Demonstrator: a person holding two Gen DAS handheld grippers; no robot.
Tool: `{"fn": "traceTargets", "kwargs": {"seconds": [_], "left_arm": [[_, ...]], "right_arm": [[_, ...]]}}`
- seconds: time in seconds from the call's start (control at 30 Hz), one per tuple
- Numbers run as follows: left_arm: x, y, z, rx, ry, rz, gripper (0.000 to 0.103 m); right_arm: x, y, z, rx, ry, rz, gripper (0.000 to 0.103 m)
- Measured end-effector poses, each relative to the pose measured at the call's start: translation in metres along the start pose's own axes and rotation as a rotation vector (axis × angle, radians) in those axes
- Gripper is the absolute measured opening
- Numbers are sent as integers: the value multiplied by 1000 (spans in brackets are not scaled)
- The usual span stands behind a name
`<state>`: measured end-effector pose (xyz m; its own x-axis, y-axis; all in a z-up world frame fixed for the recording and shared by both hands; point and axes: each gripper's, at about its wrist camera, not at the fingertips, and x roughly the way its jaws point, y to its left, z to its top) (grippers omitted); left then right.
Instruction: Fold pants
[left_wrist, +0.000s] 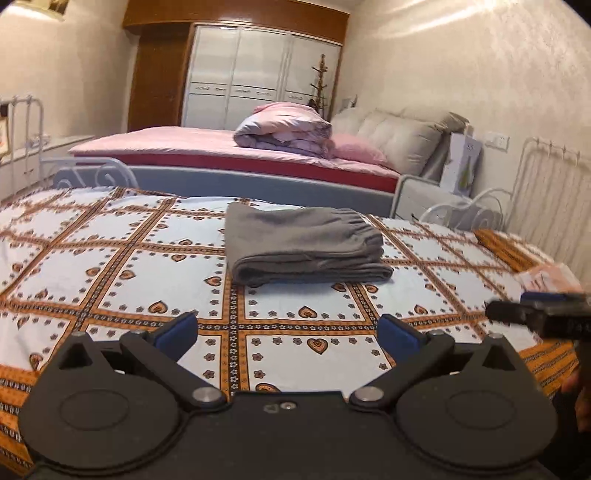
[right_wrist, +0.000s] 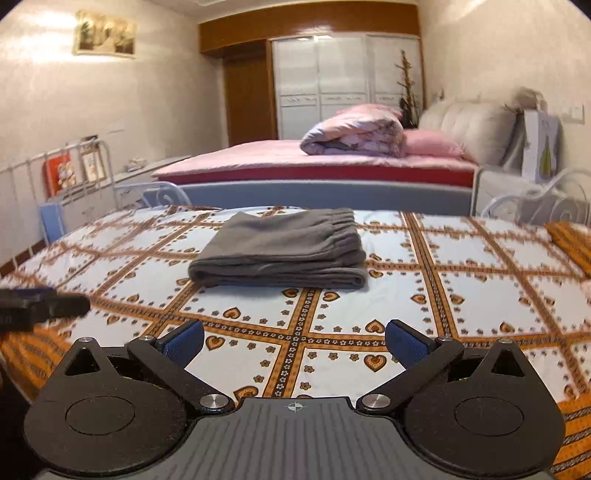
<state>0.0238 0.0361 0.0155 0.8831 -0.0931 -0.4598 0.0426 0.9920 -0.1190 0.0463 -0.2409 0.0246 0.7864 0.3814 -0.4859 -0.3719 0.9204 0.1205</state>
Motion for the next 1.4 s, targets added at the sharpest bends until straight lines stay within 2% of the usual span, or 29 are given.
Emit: {"fn": "traceTargets", "kwargs": {"seconds": [0.17, 0.4, 1.4], "left_arm": [[5, -8, -4, 25, 13, -21, 97], [4, -11, -5, 38, 20, -39, 97], [2, -12, -3, 57, 2, -42, 97]], "right_arm": [[7, -8, 5, 49, 14, -6, 103], [6, 7, -1, -40, 23, 9, 103], [12, 4, -3, -33, 45, 9, 103]]}}
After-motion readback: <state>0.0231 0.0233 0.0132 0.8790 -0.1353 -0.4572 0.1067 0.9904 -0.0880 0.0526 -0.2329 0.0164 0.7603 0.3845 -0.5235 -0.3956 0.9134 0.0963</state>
